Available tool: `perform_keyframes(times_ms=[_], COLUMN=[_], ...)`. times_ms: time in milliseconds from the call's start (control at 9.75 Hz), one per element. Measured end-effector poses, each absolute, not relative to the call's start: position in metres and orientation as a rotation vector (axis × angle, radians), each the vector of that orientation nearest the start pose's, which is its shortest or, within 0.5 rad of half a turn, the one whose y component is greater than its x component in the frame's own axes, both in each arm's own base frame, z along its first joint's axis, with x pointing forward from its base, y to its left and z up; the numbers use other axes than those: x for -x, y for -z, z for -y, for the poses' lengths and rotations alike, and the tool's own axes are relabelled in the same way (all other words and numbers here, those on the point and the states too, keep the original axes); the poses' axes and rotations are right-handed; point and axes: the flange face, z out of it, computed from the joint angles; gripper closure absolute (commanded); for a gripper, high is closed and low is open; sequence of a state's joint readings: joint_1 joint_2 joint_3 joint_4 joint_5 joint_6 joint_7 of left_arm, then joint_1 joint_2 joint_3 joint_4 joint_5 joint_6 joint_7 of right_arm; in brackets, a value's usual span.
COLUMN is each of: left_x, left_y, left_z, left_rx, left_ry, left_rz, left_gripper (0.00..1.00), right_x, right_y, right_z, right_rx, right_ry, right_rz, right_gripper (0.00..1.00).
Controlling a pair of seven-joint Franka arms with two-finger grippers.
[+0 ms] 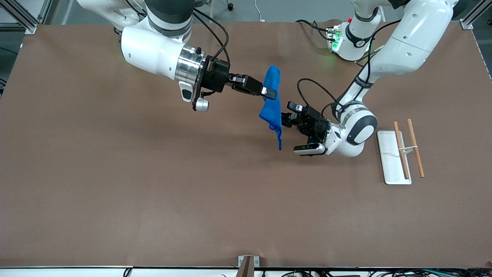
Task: Right arm passes towel to left arm to hang
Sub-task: 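Grasp the hanging towel with the left gripper below the right gripper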
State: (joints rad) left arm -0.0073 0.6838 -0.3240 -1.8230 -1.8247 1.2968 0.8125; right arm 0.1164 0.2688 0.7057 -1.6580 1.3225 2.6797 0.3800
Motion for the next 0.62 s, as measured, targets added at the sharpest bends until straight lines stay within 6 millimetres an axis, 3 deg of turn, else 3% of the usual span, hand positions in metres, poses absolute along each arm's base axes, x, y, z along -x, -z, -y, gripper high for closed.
perform_keyframes(times_ms=[308, 615], left_x=[-0.584, -0.589], left_y=[-0.258, -0.266], left_z=[0.289, 0.297], left_rx=[-0.976, -0.954], left_ry=[0.248, 0.241], left_rz=[0.069, 0.085], left_gripper=[0.0, 0.0], right_x=[-0.51, -0.508], right_y=[-0.569, -0.572], right_z=[-0.435, -0.435], right_rx=[1.707, 1.703], right_ry=[-0.214, -0.216], right_rz=[-0.703, -0.707], right_gripper=[1.0, 1.0])
